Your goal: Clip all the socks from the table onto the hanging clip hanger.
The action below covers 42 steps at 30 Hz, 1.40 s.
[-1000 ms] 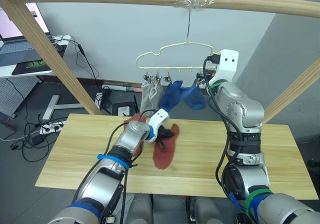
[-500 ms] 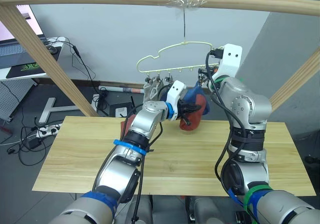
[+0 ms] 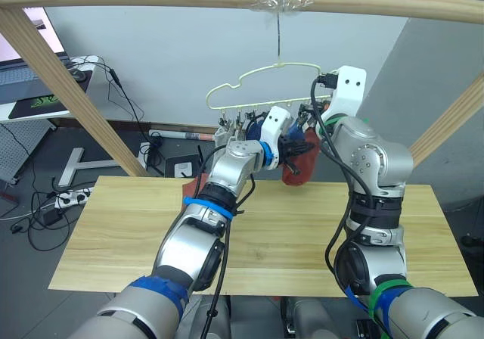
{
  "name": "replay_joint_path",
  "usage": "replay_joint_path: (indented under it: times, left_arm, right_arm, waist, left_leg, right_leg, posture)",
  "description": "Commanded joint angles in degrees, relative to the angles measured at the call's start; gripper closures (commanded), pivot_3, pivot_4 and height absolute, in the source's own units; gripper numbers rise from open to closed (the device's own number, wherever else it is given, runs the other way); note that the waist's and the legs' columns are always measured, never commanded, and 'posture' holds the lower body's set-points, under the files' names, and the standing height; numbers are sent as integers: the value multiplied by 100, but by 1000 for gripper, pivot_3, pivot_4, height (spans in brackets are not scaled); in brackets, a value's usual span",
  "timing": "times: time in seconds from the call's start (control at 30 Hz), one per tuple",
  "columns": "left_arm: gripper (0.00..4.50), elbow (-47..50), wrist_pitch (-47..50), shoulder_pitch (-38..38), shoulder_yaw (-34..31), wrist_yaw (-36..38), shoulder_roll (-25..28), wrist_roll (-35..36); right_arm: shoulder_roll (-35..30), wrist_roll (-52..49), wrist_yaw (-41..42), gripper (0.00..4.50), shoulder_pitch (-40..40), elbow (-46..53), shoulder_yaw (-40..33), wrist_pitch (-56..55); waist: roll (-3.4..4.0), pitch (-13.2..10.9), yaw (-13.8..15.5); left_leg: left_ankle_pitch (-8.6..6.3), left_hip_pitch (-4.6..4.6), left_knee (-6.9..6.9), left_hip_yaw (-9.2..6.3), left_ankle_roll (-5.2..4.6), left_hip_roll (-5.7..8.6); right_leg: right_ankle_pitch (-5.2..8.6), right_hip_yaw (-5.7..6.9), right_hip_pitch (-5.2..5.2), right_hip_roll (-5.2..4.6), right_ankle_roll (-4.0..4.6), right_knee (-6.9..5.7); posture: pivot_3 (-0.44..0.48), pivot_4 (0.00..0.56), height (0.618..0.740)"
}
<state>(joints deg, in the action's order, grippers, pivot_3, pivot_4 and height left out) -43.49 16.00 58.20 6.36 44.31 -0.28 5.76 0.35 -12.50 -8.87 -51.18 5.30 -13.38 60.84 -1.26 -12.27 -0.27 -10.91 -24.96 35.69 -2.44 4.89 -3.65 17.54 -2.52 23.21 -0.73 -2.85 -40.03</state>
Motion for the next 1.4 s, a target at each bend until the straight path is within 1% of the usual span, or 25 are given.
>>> replay_joint_path:
  times: [0.03, 0.43, 0.5, 0.53, 0.63, 0.7, 0.87, 1.0, 1.1, 1.23, 1.33, 1.4]
  left_arm:
    - [4470, 42, -126, 235, -127, -27, -58, 132]
    - [4470, 13, -154, 404, -199, -9, -102, 183]
    - [4500, 3, -168, 401, -187, -6, -99, 172]
    - [4500, -8, -182, 400, -176, -5, -97, 160]
    - [4500, -23, -195, 400, -161, -2, -97, 148]
    - [4500, -7, -187, 388, -140, 15, -95, 138]
    - [4500, 105, -139, 299, -16, 129, -45, 74]
    - [3416, 195, -89, 207, 68, 182, 30, 49]
    - [2501, 362, -22, 122, 126, 240, 100, 42]
    - [1227, 689, 92, -40, 217, 316, 254, 27]
    - [388, 1079, 266, -236, 299, 474, 434, 63]
    - [388, 1368, 425, -371, 332, 588, 561, 106]
  right_arm:
    - [-23, -64, 52, 4500, -151, 339, 70, -64]
    - [-11, -75, 65, 4500, -146, 292, 60, -125]
    - [-4, -87, 65, 3888, -149, 300, 51, -120]
    - [-7, -85, 65, 3678, -149, 296, 51, -122]
    - [-29, -57, 63, 2472, -148, 300, 81, -117]
    - [-32, -55, 67, 1829, -147, 312, 95, -113]
    - [-23, -71, 59, 1829, -120, 405, 102, -39]
    - [3, -105, 49, 1768, -43, 575, 84, 144]
    - [26, -155, 68, 1768, 32, 770, 58, 379]
    - [18, -234, 145, 1768, 188, 1095, 76, 747]
    - [-28, -300, 212, 1768, 372, 1399, 110, 1063]
    - [-72, -334, 258, 1768, 528, 1614, 147, 1265]
  waist:
    - [0, 0, 0]
    - [0, 0, 0]
    - [0, 0, -1]
    - [0, 0, -1]
    - [0, 0, 1]
    - [0, 0, 1]
    - [0, 0, 0]
    - [0, 0, -1]
    - [0, 0, -1]
    - [1, 1, -3]
    - [1, 1, -3]
    - [2, 1, -5]
  left_leg:
    - [0, 0, 0, 0, 0, 0]
    - [0, -1, 0, 0, 0, 0]
    - [0, -1, 0, 0, 0, 0]
    - [0, -1, 0, 0, 0, 0]
    - [0, -1, 0, 0, 0, 0]
    - [0, -1, 1, 0, 1, 0]
    - [0, -1, 1, 0, 0, 0]
    - [0, 0, 1, 0, 0, 0]
    - [0, -1, 1, 0, 0, 0]
    - [1, 0, 1, 0, 1, 0]
    - [1, 0, 2, -1, 1, 0]
    - [1, 0, 2, -1, 1, 0]
  right_leg:
    - [0, 0, 0, 0, 0, 0]
    - [0, 0, 0, 0, 0, 1]
    - [0, 0, 0, 0, 0, 1]
    - [0, 0, 0, 0, 0, 1]
    - [0, 0, 0, 0, 0, 0]
    - [0, 0, 0, 0, 0, -1]
    - [0, 0, 0, 0, 0, -2]
    - [0, 0, 0, 0, 0, -2]
    - [0, 0, 0, 0, 0, -2]
    - [0, 0, 0, 0, 0, -3]
    - [0, 0, 0, 0, 0, -4]
    - [0, 0, 0, 0, 0, -5]
  posture:
    - [59, 156, 740]
    - [61, 149, 740]
    - [61, 149, 740]
    - [62, 147, 740]
    - [62, 147, 740]
    - [62, 147, 740]
    - [62, 147, 740]
    - [52, 147, 740]
    - [52, 147, 740]
    - [46, 142, 740]
    - [46, 142, 740]
    - [42, 137, 740]
